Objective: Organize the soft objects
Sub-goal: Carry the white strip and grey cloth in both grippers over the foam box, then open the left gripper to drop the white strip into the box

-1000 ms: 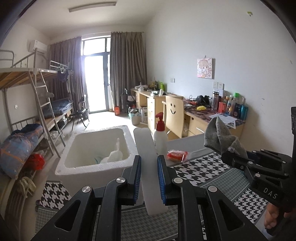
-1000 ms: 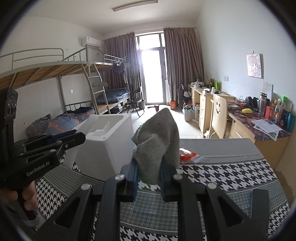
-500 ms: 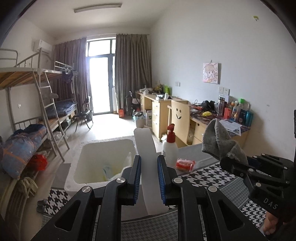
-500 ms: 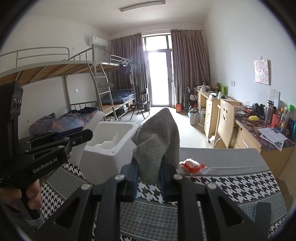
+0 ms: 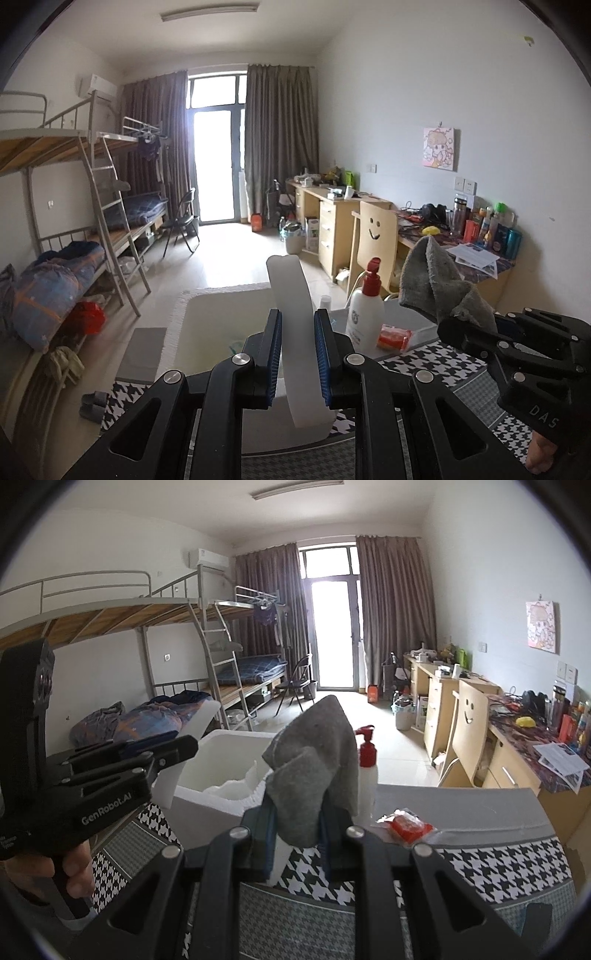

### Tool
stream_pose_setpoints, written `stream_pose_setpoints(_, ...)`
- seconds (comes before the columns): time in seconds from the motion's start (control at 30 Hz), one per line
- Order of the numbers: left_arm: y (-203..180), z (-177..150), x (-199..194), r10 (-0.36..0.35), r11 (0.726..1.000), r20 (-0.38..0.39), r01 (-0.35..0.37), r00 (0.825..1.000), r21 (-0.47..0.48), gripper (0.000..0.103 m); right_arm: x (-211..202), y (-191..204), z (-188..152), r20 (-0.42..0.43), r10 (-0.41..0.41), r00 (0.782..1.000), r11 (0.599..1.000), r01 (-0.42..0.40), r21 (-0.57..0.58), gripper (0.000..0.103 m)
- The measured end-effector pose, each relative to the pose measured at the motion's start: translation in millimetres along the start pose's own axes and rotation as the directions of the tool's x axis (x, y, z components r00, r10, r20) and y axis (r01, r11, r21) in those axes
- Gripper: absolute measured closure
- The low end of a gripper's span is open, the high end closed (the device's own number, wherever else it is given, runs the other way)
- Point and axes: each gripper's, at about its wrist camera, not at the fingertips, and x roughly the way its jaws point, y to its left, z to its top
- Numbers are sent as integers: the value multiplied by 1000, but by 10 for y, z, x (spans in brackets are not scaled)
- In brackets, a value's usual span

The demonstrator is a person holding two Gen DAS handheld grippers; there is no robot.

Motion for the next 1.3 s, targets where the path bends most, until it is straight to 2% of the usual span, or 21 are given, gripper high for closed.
stream_pose_setpoints(0.6,276,68,119,76,996,-13,-77,997,-38,84,364,251,176,-46,76,996,995,-79,-65,80)
stream_pose_setpoints(0.83,340,55,267,79,996,-38,-81,996,-46,84,501,324,206,-59,94,994,991,-99,-90,80)
stream_pose_setpoints(1.0,359,37,428,52,997,-72,-56,996,-50,83,559,281,210,-66,101,993,990,-106,-91,80)
stream_pose_setpoints(1.07,389,32,502,38,997,-88,-43,995,-56,75,575,270,213,-67,99,993,990,-105,-90,80)
stream_pose_setpoints(1.13,410,6,558,31,997,-108,-38,994,-60,53,581,233,201,-67,98,993,991,-104,-88,80)
stream_pose_setpoints(1.2,435,-17,548,50,997,-104,-57,993,-58,39,595,215,194,-71,94,993,991,-100,-85,80)
stream_pose_setpoints(1.3,477,-24,513,70,995,-96,-76,993,-63,30,603,201,188,-72,88,994,992,-94,-86,80)
